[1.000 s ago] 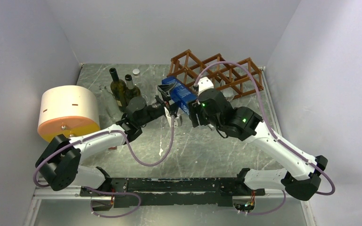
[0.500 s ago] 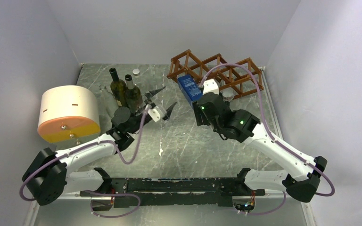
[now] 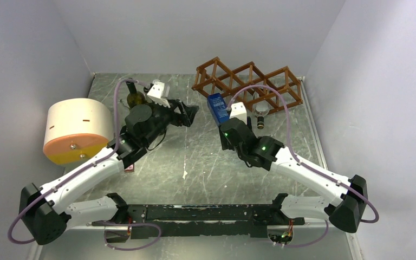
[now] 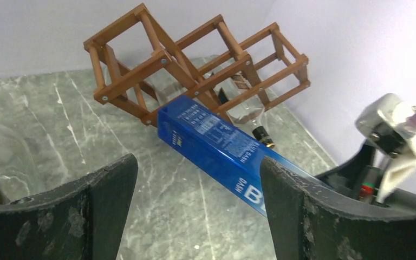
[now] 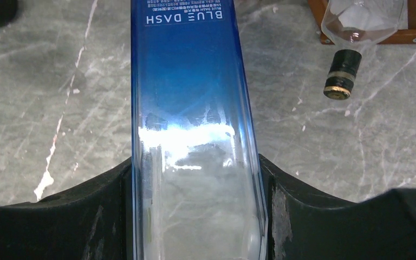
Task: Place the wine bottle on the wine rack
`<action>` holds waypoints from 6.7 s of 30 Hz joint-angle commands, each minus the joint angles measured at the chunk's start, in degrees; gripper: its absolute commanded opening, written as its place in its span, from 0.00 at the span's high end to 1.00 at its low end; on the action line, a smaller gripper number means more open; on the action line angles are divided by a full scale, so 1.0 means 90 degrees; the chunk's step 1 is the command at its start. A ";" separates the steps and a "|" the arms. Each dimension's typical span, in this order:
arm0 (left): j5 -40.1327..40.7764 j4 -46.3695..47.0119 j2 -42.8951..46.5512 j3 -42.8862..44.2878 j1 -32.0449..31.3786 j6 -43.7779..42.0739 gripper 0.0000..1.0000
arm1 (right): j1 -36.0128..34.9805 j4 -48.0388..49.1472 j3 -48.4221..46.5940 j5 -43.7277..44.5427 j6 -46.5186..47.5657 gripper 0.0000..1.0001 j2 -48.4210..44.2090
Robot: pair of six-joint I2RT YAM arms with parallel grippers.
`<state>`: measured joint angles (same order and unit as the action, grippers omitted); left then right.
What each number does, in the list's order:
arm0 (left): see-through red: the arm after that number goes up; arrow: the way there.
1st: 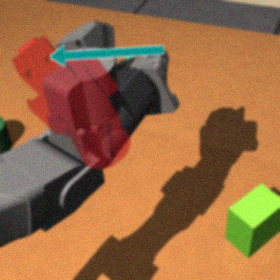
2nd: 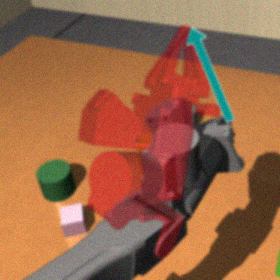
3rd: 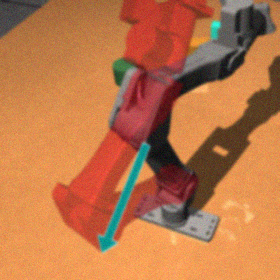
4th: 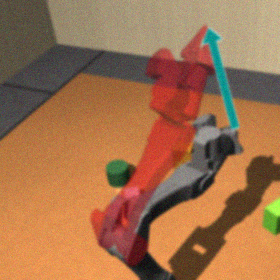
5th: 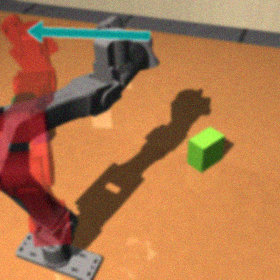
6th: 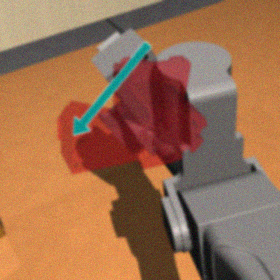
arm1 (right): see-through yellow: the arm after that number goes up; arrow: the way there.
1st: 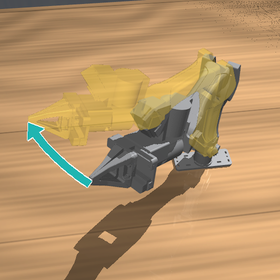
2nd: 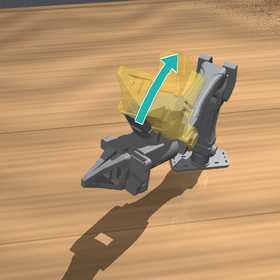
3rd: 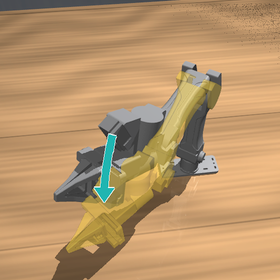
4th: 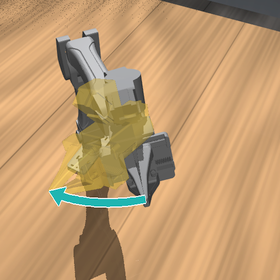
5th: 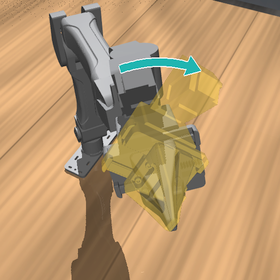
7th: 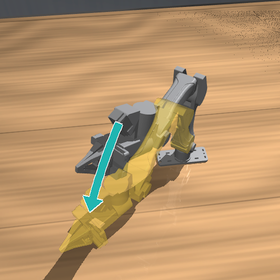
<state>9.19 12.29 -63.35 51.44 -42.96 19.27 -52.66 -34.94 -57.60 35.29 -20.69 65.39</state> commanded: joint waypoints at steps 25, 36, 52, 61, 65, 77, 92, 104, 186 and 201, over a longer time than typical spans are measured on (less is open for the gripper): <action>-0.0309 -0.0620 0.1176 -0.0514 0.0027 0.0573 0.12 | 0.0054 0.2942 0.0212 0.0819 -0.1371 1.00 0.0599; -0.0556 -0.0856 0.1181 -0.0439 0.0018 0.0437 0.12 | 0.0260 0.2896 -0.0204 0.0718 -0.2067 1.00 0.0879; -0.0830 -0.1194 0.1119 -0.0217 0.0026 0.0423 0.13 | 0.0450 0.3466 -0.0131 0.0833 -0.2950 1.00 0.0753; -0.0755 -0.1268 0.1164 -0.0233 0.0022 0.0452 0.13 | 0.0461 0.3817 -0.0127 0.0640 -0.3837 1.00 0.0854; -0.0723 -0.1277 0.1161 -0.0247 0.0021 0.0443 0.13 | 0.0465 0.4149 -0.0017 0.0897 -0.4193 1.00 0.0926; -0.0637 -0.1383 0.1201 -0.0260 0.0026 0.0409 0.13 | 0.0489 0.4918 -0.0018 0.1032 -0.4531 1.00 0.1593; -0.0563 -0.1492 0.1280 -0.0244 0.0022 0.0333 0.13 | 0.0986 0.6632 -0.0048 0.1209 -0.3301 1.00 0.2563; -0.0465 -0.1592 0.1302 -0.0237 0.0026 0.0262 0.13 | 0.1445 0.6732 -0.0467 0.0864 -0.3269 1.00 0.3072; 0.1533 -0.3924 -0.0875 0.2072 0.2015 0.0688 0.21 | 0.2159 0.2802 0.0234 -0.2118 -0.0424 0.17 -0.0508; 0.1298 -0.3697 -0.1592 0.2756 0.2020 -0.0853 0.67 | 0.2159 0.2700 0.0287 -0.2424 -0.0290 0.17 -0.0526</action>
<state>24.36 -20.29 -78.50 72.40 -25.15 14.02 -33.43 -10.39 -55.37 14.59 -25.08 62.08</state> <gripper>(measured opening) 0.384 0.828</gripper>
